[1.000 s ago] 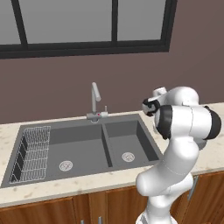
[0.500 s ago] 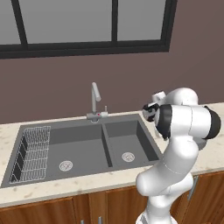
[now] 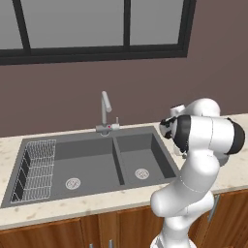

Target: Dump the bell pepper from the pot into the sink. Then turn on the water and wash the bell pepper. Then turn off the water and put the bell pepper back in the pot.

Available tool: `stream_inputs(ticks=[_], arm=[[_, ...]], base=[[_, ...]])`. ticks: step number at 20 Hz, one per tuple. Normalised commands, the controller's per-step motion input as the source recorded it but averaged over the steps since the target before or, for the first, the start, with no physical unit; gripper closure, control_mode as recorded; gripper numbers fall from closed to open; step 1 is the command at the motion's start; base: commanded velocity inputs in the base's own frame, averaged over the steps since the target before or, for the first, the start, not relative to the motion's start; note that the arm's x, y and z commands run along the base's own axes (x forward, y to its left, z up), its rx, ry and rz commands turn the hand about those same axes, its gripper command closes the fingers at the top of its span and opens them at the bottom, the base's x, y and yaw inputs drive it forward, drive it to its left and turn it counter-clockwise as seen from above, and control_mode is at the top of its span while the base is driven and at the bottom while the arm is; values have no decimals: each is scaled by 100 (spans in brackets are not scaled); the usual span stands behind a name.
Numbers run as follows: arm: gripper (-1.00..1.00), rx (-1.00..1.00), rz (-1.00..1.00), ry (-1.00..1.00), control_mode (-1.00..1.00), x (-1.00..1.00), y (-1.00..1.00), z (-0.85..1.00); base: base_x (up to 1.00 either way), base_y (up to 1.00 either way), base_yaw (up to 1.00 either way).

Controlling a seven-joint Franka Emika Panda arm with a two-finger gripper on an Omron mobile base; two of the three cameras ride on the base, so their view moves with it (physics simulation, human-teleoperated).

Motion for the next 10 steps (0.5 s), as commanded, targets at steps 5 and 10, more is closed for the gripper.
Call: stream_inputs(ticks=[5,10], arm=[[-100,6,2,0,-100,0,-3,-7],[-100,5,0,0,-100,0,-2,-9]], base=[[0,0,0],[0,0,0]])
